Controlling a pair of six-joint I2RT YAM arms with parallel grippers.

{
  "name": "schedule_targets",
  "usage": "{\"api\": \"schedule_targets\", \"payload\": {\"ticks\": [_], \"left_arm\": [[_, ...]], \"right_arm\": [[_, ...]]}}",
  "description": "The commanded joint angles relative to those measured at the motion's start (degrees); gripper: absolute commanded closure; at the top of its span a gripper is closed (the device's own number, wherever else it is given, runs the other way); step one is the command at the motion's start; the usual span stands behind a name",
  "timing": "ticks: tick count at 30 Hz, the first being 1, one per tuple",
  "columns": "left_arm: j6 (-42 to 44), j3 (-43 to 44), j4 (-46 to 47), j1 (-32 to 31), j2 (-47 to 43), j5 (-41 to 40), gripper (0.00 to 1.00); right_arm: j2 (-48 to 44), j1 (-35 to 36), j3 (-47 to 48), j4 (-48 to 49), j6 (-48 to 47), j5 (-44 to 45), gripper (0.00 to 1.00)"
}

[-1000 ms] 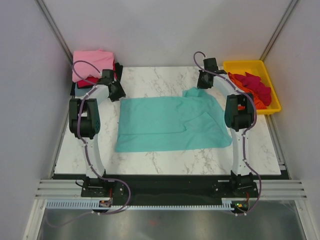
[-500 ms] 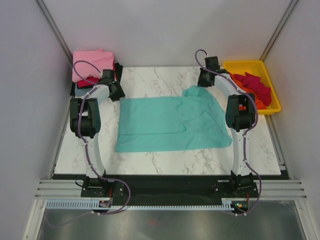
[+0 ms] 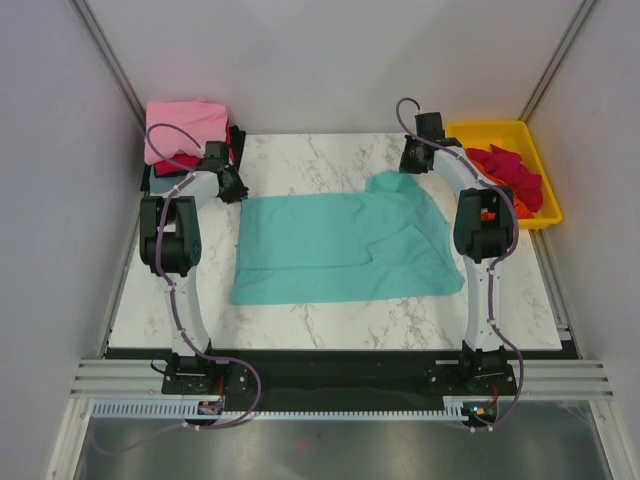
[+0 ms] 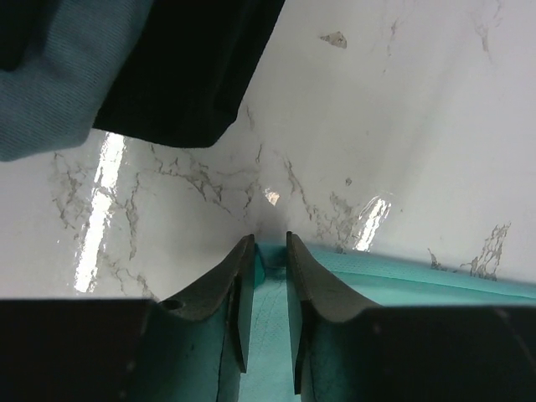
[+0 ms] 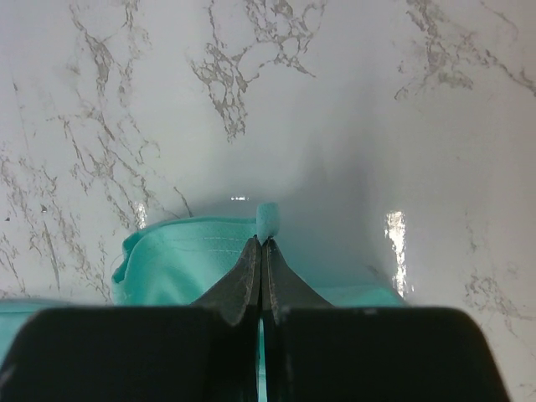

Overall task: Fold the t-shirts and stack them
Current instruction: Fold the tshirt

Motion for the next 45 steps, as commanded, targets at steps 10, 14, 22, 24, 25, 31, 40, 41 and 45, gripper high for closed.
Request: {"api": "schedule_targets", "payload": {"ticks": [10,14,22,24,25,31,40,41,45], "left_arm": [[-2.11,-3.03,0.72,-0.68,-3.16,-0.38,0.55],[-2.28,-4.69,2.12,-1.21,-4.30,-0.30,0.57],[-2.37,-5.05,2.56,-1.65,-4.39,-0.30,0.74],[-2.28,-5.05,2.65,-1.65,-4.21,-0.38,0.81],[-2.02,-4.79,2.65,-1.65,-4.13,-0.30,0.85],[-0.70,-3.03,2.57,-1.65,-4.56,-0.30,0.98],[0.88,-4.43,1.95,-1.65,-9.48,-0.30,0.98],[1.06,-4.70,2.04,-1.65,-9.92,1.62,0.98],[1.50,-7.15,2.13,-1.65,-12.55,2.25,0.98]], "right_arm": [[0.14,-1.14,2.39,1.27,1.04,-1.52,1.00],[0.23,-1.23,2.21,1.27,1.12,-1.61,1.00],[0.67,-1.58,2.12,1.44,1.12,-1.96,1.00],[0.84,-1.58,2.03,1.44,1.12,-2.05,1.00],[0.76,-1.58,2.03,1.45,1.21,-2.14,1.00],[0.49,-1.75,2.21,1.88,1.21,-3.98,1.00],[-9.26,-2.10,-7.44,6.81,2.27,-6.18,1.00],[-11.09,-2.02,-8.68,7.24,2.27,-6.18,1.00],[-15.93,-2.10,-15.97,9.35,2.44,-6.27,1.00]]}}
